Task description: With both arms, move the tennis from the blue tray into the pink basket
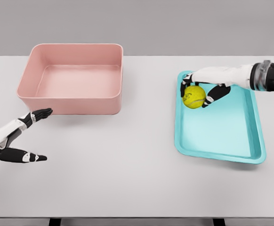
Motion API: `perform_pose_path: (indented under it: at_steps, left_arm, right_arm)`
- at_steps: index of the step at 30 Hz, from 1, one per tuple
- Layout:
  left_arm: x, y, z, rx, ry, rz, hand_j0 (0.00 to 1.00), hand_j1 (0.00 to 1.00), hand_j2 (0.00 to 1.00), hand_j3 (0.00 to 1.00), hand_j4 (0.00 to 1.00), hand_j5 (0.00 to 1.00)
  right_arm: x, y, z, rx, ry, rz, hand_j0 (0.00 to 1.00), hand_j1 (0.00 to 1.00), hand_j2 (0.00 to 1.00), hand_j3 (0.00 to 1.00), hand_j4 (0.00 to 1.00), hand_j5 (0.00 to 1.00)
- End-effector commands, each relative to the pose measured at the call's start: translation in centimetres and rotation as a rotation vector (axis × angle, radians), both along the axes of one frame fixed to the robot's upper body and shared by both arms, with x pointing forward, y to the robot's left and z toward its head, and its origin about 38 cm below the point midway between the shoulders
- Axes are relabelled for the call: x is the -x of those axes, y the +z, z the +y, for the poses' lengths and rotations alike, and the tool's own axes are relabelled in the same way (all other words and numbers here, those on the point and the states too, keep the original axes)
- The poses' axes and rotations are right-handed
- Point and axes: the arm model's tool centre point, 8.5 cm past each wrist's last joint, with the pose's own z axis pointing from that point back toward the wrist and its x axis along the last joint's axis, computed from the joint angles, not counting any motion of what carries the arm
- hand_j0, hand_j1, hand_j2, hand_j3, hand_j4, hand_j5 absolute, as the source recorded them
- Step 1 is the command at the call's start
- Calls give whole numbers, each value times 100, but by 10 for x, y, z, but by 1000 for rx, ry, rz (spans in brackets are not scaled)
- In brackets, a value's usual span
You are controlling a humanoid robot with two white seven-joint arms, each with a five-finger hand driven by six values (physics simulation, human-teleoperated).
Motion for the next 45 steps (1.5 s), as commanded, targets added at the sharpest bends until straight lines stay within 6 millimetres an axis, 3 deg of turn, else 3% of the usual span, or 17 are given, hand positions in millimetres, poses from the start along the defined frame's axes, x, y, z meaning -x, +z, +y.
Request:
perform_pose_path:
  at_steps: [1,7,11,17,24,25,26,33,35,36,39,40,43,45]
  left_arm:
    - [1,-3,3,3,14,9,100,100,100,100,100,100]
    - [0,-6,6,-6,22,13,100,100,100,100,100,100]
    - [1,-10,8,-8,29,19,100,100,100,100,100,100]
    - [3,-27,1,5,37,32,100,100,100,100,100,100]
    - [6,-36,1,-13,37,45,100,100,100,100,100,100]
    - [7,-36,1,-14,36,45,100,100,100,100,100,100]
    - [7,-36,1,-14,36,45,100,100,100,100,100,100]
    - [7,-37,2,-23,36,45,100,100,100,100,100,100]
    - [9,-40,0,-36,25,49,100,100,100,100,100,100]
    - [8,-41,-1,-31,26,47,100,100,100,100,100,100]
    - [9,-43,-3,-29,26,48,100,100,100,100,100,100]
    - [9,-44,-2,-41,22,47,100,100,100,100,100,100]
    - [10,-46,-3,-50,16,51,100,100,100,100,100,100]
    - [13,-50,-5,-57,5,62,100,100,100,100,100,100]
  right_arm:
    - [25,5,34,-17,126,-8,36,36,36,36,36,36]
    - [49,-14,91,-59,324,26,36,36,36,36,36,36]
    - [62,-19,151,-118,448,39,36,36,36,36,36,36]
    - [46,-47,196,-101,451,56,36,36,36,36,36,36]
    - [53,-58,199,-94,468,68,48,48,48,48,48,48]
    - [53,-58,199,-93,469,67,70,70,70,70,70,70]
    - [53,-57,200,-92,472,64,100,100,100,100,100,100]
    - [60,-48,199,-106,496,45,100,100,100,100,100,100]
    - [55,-39,178,-101,464,22,100,100,100,100,100,100]
    - [52,-17,166,-131,449,-29,100,100,100,100,100,100]
    - [44,28,97,-249,414,-69,100,100,100,100,100,100]
    - [45,41,65,-288,404,-93,100,100,100,100,100,100]
    - [50,52,10,-285,341,-121,100,100,100,100,100,100]
    - [56,50,-16,-260,321,-117,100,100,100,100,100,100]
